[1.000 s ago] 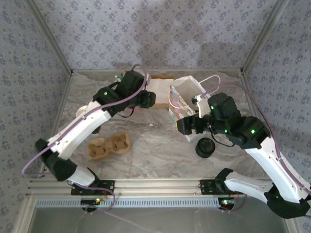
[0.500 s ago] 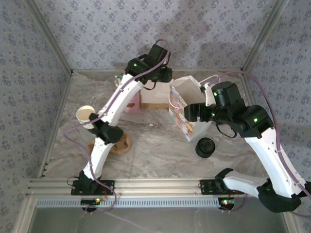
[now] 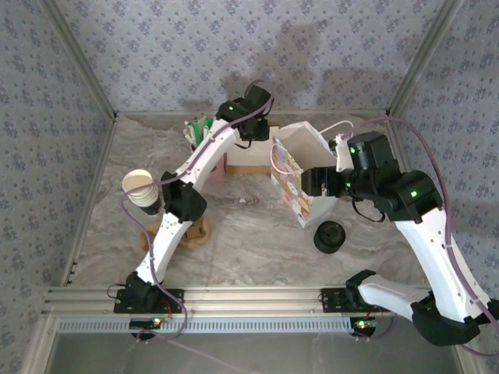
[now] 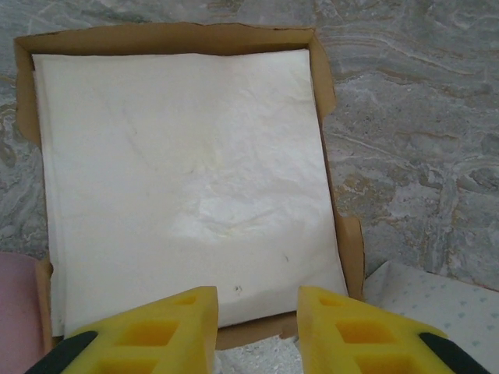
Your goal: Pack the takeout coffee
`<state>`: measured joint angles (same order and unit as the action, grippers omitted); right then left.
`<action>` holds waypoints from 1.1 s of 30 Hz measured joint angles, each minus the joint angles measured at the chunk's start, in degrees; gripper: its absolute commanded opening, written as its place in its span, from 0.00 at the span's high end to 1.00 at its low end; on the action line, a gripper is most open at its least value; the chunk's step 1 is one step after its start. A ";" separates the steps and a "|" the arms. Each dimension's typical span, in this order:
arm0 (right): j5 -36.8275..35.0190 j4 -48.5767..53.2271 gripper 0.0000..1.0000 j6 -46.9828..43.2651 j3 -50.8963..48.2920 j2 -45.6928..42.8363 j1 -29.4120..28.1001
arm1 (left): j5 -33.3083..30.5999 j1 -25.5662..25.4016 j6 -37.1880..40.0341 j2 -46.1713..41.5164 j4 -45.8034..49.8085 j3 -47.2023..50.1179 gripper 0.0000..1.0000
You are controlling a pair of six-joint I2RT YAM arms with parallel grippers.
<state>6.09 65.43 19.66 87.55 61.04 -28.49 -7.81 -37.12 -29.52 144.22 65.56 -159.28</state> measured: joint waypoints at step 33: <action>5.84 -0.55 0.15 -1.25 -6.03 -2.29 5.55 | -12.35 -0.24 -4.09 13.33 -8.83 -0.11 0.58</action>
<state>11.92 64.88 18.41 81.52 58.74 -22.94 -20.16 -37.36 -33.61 157.56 56.73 -159.39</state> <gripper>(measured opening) 0.853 0.424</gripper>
